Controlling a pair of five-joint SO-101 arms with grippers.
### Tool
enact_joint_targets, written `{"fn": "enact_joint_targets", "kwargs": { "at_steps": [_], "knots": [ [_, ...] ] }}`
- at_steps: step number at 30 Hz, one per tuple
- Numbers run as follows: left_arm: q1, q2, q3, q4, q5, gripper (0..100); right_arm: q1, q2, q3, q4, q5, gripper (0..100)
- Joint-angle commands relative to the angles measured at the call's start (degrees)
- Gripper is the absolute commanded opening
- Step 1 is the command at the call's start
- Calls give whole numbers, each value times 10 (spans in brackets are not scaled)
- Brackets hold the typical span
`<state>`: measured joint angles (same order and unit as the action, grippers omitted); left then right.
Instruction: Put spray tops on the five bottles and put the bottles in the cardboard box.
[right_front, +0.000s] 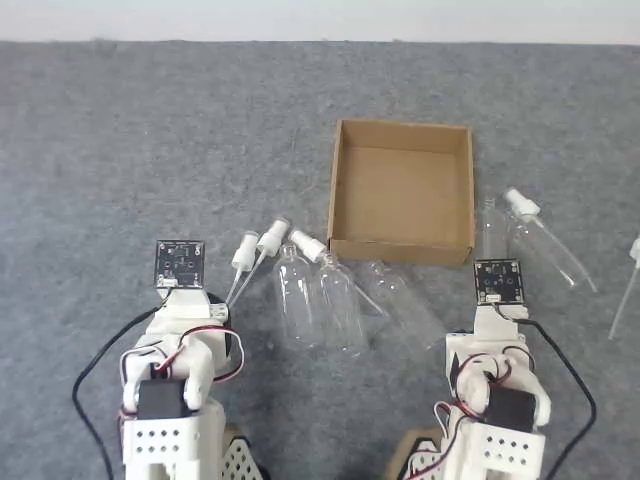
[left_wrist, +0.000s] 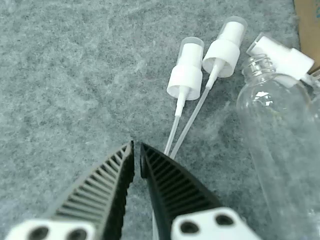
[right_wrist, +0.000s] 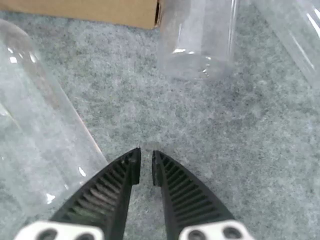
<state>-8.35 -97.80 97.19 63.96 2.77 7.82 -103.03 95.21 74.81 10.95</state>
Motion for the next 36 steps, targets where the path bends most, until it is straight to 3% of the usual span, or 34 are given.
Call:
{"fn": "enact_joint_targets", "kwargs": {
  "at_steps": [1,36],
  "knots": [
    [-1,-8,-3,3,2,13,2,-10,12,2,-4,9],
    [-1,-8,-3,3,2,13,2,-10,12,2,-4,9]
  ]
}}
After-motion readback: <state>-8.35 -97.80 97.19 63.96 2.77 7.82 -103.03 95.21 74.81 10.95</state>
